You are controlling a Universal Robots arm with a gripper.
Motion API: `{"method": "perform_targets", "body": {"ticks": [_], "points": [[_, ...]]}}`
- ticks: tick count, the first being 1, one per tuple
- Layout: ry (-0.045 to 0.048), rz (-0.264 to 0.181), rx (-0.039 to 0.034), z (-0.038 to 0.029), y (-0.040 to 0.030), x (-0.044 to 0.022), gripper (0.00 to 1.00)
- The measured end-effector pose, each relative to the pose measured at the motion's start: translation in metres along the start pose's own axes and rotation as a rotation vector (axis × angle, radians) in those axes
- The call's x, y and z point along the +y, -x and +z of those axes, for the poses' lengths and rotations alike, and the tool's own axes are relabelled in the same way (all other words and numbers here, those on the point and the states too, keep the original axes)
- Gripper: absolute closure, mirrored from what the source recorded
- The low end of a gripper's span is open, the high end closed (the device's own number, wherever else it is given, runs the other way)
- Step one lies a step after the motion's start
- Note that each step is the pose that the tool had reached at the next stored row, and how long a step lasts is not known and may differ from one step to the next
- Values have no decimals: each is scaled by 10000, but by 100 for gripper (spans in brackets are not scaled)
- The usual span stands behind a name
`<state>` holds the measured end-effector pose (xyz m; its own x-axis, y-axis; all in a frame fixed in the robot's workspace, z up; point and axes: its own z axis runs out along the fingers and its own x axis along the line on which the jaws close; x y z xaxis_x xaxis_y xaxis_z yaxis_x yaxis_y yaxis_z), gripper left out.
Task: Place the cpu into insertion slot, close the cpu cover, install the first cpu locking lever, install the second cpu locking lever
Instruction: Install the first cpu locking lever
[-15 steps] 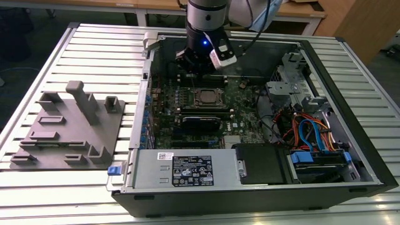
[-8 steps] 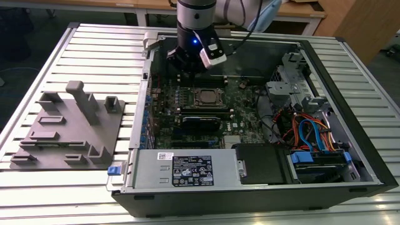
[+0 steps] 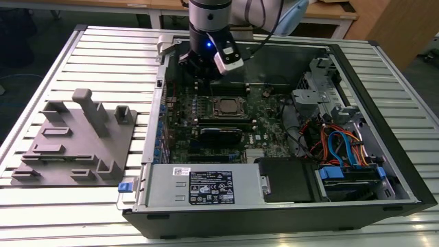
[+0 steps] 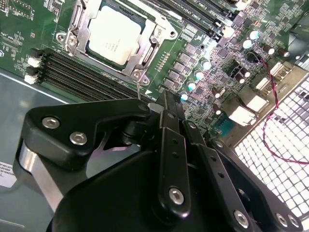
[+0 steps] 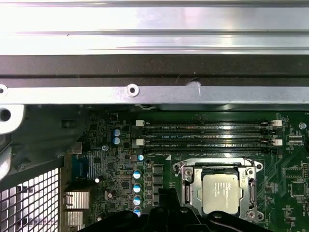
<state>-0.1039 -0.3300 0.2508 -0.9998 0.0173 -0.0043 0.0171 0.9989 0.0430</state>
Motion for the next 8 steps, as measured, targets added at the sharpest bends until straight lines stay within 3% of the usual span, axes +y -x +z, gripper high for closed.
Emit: {"method": "perform_targets", "body": {"ticks": [8], "points": [[0, 1, 0, 0, -20, 0, 90]]}}
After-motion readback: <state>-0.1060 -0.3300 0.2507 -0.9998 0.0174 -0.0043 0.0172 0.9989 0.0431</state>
